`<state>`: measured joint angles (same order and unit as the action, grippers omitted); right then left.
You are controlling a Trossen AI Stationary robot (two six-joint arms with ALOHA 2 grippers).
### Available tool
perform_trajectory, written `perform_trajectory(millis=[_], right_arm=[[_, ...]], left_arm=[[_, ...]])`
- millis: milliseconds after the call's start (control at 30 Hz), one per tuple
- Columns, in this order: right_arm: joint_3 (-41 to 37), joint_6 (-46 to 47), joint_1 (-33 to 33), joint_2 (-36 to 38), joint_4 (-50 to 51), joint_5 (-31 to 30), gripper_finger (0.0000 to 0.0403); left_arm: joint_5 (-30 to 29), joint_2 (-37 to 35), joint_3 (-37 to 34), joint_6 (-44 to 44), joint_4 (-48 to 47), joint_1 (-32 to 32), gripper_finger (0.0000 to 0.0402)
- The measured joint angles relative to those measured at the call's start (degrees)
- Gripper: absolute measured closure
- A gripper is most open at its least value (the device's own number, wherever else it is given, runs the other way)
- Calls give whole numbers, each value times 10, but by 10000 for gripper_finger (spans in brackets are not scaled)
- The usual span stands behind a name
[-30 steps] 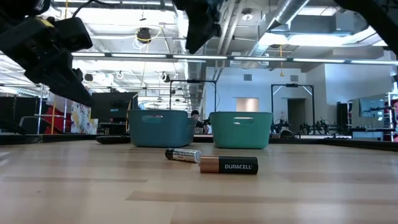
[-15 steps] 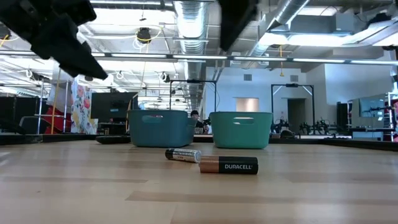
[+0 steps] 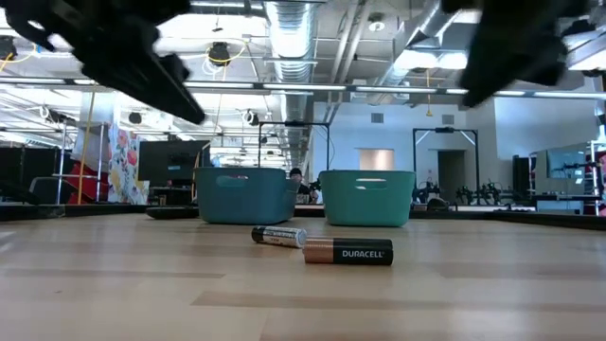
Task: Sort batteries
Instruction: Put the silver battery into the green bin
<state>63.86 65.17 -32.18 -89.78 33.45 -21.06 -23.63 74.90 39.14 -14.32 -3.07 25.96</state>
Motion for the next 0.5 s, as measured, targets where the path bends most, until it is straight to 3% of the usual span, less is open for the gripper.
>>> perform_trajectory(millis=[200, 500], right_arm=[[-42, 93, -49, -1, -28, -1, 295], [-42, 115, -96, -14, -45, -20, 295]], left_arm=[[75, 133, 89, 81, -8, -35, 274], [147, 268, 196, 168, -7, -83, 274]])
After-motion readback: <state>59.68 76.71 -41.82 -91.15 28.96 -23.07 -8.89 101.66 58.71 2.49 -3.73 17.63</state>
